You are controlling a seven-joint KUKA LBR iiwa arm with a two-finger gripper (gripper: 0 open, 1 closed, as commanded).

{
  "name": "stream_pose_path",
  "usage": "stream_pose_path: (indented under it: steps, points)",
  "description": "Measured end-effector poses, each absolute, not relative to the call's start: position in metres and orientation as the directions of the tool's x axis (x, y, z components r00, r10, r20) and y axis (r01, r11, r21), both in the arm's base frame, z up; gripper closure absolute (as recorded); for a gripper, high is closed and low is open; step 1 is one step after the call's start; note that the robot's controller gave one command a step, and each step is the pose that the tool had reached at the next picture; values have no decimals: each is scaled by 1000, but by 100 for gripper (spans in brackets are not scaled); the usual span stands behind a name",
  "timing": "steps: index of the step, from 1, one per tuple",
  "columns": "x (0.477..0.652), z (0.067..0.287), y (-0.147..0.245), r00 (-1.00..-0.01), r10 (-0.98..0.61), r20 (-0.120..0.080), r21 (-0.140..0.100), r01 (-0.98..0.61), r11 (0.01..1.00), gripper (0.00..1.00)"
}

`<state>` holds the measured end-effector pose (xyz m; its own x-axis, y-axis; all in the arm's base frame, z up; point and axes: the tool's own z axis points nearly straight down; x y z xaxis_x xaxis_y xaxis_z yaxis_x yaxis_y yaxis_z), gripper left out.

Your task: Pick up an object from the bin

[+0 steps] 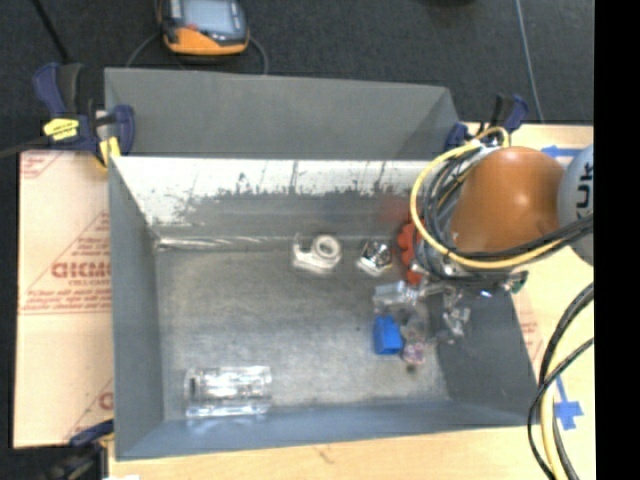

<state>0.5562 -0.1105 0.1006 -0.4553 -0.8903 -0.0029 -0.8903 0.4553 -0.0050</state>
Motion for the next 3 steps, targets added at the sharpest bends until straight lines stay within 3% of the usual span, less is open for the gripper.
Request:
stream_pose_path:
  steps: [1, 2, 3]
  points:
    - [558, 70, -100, -433, -901, -4, -2, -901, 433, 0]
    - [552, 70, -76, -339, -941, 0, 1, -941, 339, 0]
    - [552, 71, -77, -340, -940, 0, 1, -940, 340, 100]
